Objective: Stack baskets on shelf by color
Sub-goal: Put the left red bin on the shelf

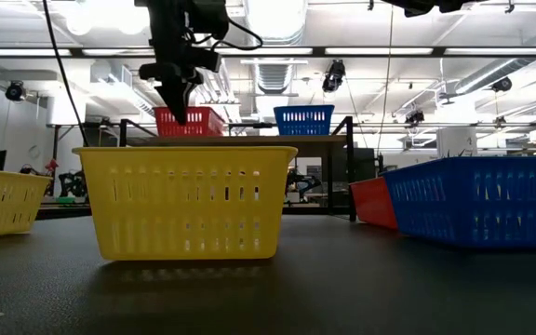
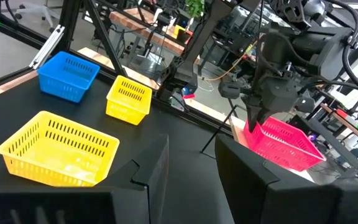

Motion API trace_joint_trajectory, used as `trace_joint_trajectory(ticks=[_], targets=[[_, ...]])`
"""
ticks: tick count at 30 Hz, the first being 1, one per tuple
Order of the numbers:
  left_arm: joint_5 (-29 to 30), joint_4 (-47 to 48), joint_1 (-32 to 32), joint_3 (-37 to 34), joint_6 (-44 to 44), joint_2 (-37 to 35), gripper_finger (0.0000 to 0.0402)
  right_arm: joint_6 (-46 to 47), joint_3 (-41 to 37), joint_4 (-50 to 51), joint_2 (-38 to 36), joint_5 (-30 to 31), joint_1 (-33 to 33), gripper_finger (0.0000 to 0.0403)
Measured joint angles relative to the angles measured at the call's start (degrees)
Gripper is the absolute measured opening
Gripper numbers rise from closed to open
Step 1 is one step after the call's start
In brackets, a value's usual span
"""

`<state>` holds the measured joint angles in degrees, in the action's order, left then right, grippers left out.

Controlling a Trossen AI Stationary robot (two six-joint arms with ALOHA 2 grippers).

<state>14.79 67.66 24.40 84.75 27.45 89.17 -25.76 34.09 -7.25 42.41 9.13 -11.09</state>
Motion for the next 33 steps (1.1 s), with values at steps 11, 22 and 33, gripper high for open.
trace_joint_trajectory(ticks=[11, 22, 33], targets=[[-0.02, 0.04, 0.17, 0.00, 0.16, 0.00, 0.0032, -0.39, 0.00, 0.76, 0.00, -0.02, 0.00, 0.0125], [0.32, 0.23, 0.35, 0.81, 0.08, -0.05, 0.0097, -0.35, 0.00, 1.00, 0.00, -0.02, 0.00, 0.0125], [1.01, 0.50, 0.33, 1.11, 0.15, -1.85, 0.0098, -0.39, 0.00, 1.22, 0.00, -0.07, 0.00, 0.0125]])
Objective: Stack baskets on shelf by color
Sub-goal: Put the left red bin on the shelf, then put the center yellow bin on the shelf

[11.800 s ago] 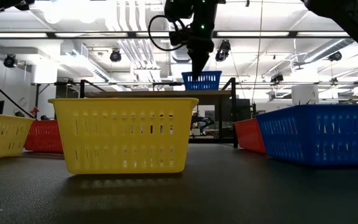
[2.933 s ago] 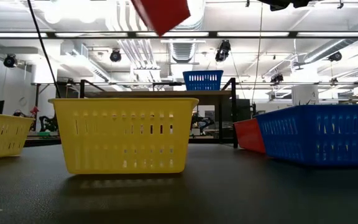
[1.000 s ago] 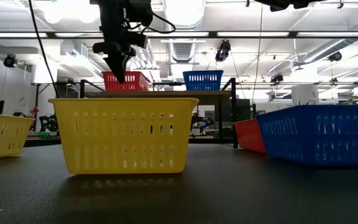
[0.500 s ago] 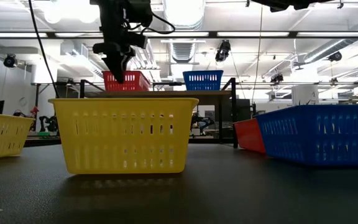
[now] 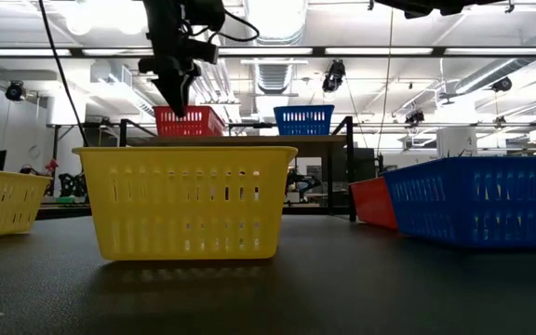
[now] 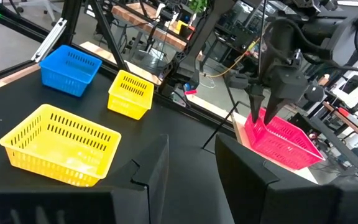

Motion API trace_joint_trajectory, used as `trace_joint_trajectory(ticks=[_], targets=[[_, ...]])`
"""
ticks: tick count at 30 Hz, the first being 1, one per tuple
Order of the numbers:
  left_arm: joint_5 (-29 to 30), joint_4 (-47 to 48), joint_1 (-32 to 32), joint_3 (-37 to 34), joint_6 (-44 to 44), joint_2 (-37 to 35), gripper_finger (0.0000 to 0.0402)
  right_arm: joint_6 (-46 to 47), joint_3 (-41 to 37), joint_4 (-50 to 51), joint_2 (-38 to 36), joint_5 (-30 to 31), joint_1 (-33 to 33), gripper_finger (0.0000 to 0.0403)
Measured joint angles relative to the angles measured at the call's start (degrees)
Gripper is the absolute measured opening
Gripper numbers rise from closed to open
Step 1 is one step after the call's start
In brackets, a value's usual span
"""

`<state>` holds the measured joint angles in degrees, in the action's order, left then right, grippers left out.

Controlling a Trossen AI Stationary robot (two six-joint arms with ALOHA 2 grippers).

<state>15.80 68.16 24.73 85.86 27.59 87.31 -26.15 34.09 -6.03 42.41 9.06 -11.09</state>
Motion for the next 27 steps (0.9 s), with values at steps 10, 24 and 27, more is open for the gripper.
trace_joint_trajectory(ticks=[10, 24, 27], targets=[[1.27, -0.14, -0.75, 0.00, -0.51, -4.04, 0.0098, 0.67, 0.00, 0.21, 0.00, -0.04, 0.00, 0.0125], [4.35, -0.15, -13.09, 0.04, -9.23, -9.40, 0.0098, 0.74, 0.00, 1.10, 0.00, -0.02, 0.00, 0.0125], [4.56, -0.22, -17.81, 0.04, -13.84, -10.31, 0.0098, 1.07, -0.02, 1.08, 0.00, -0.02, 0.00, 0.0125]])
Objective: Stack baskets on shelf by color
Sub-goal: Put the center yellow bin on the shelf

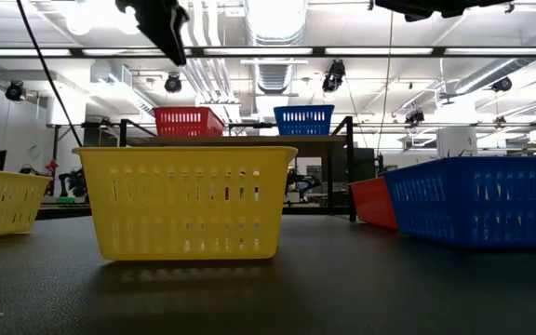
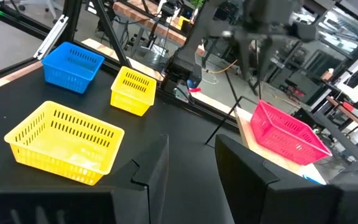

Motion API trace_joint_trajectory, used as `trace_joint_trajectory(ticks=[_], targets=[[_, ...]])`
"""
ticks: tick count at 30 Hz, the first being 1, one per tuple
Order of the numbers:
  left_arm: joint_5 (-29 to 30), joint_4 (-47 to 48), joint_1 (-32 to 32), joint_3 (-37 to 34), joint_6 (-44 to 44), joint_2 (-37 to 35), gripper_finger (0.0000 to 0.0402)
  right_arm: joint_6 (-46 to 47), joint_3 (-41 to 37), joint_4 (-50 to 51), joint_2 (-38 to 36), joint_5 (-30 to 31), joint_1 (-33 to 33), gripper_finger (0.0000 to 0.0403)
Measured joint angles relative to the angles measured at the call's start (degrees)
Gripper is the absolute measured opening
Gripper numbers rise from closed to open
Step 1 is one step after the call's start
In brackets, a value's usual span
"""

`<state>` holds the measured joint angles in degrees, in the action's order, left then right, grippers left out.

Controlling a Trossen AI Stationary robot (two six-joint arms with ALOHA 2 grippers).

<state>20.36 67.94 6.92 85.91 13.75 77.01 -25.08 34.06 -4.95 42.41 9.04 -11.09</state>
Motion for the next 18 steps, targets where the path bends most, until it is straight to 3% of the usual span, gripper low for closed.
trace_joint_trajectory(ticks=[7, 18], targets=[[0.10, -2.64, -11.63, -1.09, -11.68, -0.40, 0.0098, 1.11, 0.00, -0.39, 0.00, 0.02, 0.00, 0.0125], [2.25, -20.13, -25.56, -10.53, -13.33, -0.38, 0.0098, 2.60, 0.00, -4.89, 3.21, 0.04, 0.00, 0.0125]])
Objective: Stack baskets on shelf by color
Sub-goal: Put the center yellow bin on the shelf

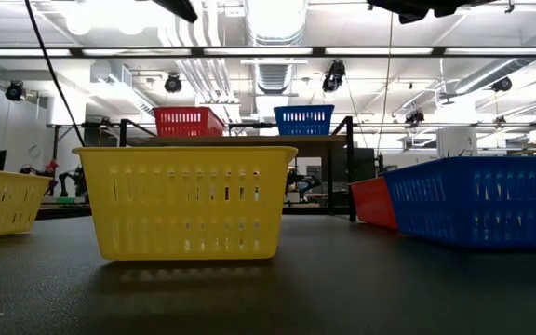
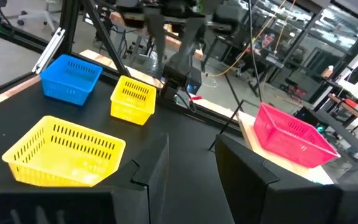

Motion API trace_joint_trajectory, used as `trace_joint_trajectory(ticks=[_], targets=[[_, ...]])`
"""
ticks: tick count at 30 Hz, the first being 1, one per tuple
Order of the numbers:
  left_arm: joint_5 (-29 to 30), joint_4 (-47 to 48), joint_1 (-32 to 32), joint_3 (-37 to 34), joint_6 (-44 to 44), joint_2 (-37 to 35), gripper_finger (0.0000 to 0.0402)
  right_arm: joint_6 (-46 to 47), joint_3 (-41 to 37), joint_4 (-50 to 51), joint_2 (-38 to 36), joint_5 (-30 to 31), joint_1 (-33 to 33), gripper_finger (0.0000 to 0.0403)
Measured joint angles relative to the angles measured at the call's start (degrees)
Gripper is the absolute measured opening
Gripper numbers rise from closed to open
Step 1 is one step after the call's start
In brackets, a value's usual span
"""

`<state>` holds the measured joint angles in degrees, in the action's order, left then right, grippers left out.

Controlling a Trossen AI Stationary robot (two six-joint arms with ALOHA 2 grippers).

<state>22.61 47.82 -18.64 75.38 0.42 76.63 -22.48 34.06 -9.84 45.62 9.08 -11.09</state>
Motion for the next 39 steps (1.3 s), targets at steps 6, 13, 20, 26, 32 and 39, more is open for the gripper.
trace_joint_trajectory(ticks=[6, 13, 20, 26, 32, 39], targets=[[0.10, -7.85, -2.55, -6.17, 0.35, -0.88, 0.0098, 1.87, 0.81, -4.45, 4.54, -0.02, 0.00, 0.0125], [0.55, -18.28, -3.30, -15.37, 2.42, -4.65, 0.0098, 6.69, 4.32, -3.70, 10.69, 0.00, -0.43, 0.0125], [1.96, -34.00, -3.23, -26.00, 10.59, -12.46, 0.0098, 7.55, 10.56, -1.98, 17.90, 0.00, -2.08, 0.0125], [5.09, -47.78, -3.23, -34.20, 18.34, -19.57, 0.0098, 7.89, 16.09, -1.88, 23.41, 0.04, -4.55, 0.0125], [6.82, -58.16, -3.19, -40.87, 25.65, -25.58, 0.0098, 12.32, 24.69, 5.49, 29.08, 1.04, -7.33, 0.0125], [7.98, -63.83, -3.21, -44.83, 27.01, -31.27, 0.0098, 16.53, 37.19, 16.87, 37.93, 2.99, -10.80, 0.0125]])
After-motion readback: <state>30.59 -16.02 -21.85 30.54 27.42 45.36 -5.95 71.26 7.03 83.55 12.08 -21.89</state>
